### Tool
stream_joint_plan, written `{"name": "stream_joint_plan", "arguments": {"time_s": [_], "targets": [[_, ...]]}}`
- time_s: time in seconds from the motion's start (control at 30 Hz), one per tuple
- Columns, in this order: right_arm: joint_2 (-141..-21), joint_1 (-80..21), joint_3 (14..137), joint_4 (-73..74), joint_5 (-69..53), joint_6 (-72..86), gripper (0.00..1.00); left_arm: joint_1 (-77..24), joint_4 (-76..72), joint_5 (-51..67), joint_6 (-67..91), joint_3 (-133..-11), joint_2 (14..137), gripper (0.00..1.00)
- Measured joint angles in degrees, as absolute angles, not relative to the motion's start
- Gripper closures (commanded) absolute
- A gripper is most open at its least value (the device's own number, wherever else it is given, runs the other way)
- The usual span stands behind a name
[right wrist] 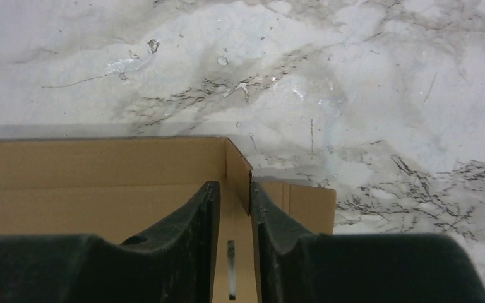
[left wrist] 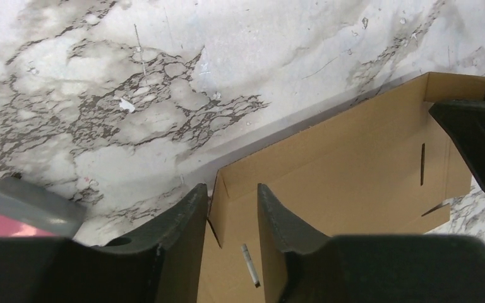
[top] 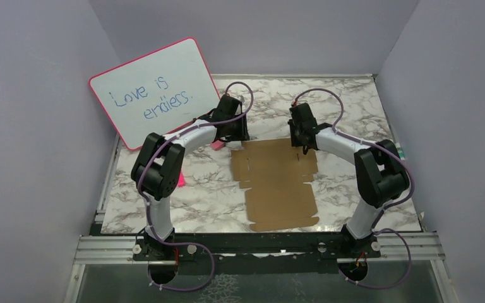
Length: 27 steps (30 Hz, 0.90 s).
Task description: Fold the paper box
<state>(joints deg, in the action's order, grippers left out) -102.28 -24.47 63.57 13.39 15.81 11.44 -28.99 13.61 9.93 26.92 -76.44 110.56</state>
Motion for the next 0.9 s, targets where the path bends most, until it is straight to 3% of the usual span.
{"name": "stream_joint_plan", "arguments": {"time_s": [0.13,0.37,0.67,0.9], "targets": [[-97.6,-24.4,62.1,13.6,15.6,11.0,0.55,-28.5,14.5,8.3,26.5,-74.4,106.1,0.49],[-86.5,-24.3,57.1,13.0,10.7,11.1,0.39,-27.0,13.8,7.0,26.8,-63.3,89.7,0.39],[-80.8,-24.3,43.5,7.0,-6.0,13.7,0.33,-26.2,10.0,8.9,31.1,-45.7,81.5,0.4],[-80.2,-24.3,36.6,-2.2,-15.1,18.5,0.31,-26.2,5.4,12.8,34.0,-43.1,84.0,0.51]]}}
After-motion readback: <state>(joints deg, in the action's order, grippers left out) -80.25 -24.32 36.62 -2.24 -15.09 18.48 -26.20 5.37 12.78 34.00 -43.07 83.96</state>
